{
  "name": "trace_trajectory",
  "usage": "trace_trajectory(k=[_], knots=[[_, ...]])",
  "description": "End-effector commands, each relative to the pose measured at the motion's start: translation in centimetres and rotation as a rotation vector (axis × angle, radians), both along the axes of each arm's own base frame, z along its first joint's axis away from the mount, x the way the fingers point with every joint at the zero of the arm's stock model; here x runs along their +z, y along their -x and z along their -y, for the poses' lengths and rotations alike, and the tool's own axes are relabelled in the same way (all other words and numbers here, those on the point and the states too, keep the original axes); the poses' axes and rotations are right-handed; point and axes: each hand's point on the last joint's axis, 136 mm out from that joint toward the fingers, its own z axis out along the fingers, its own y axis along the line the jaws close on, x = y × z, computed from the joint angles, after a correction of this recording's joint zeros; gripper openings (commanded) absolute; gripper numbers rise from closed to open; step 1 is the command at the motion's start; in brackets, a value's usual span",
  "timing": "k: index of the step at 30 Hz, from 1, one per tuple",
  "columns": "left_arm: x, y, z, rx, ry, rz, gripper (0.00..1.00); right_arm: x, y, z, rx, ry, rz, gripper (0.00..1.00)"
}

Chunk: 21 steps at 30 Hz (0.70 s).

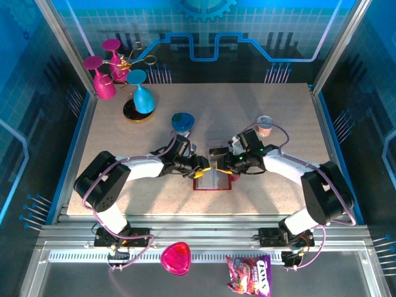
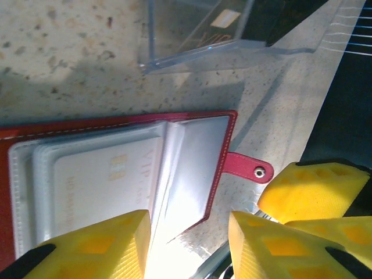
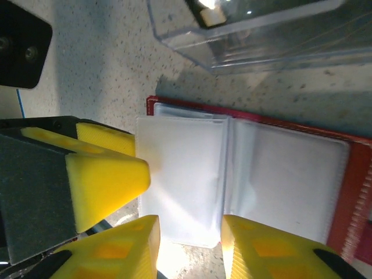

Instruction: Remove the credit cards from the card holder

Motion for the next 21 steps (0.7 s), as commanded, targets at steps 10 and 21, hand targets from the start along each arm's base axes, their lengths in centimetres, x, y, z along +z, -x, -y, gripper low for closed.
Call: trace_trajectory(k=[10,21], knots=[[2.2,0.4,4.6,-0.123,0.062,0.015,0.48,0.9,-0.6,6.2,-0.126,0.082,0.028,0.34],[0.4,1.2,7.5,-0.185,0.069,-0.03,0.56,1.3,-0.1,7.5,-0.161,0.056,0.034,0.34]])
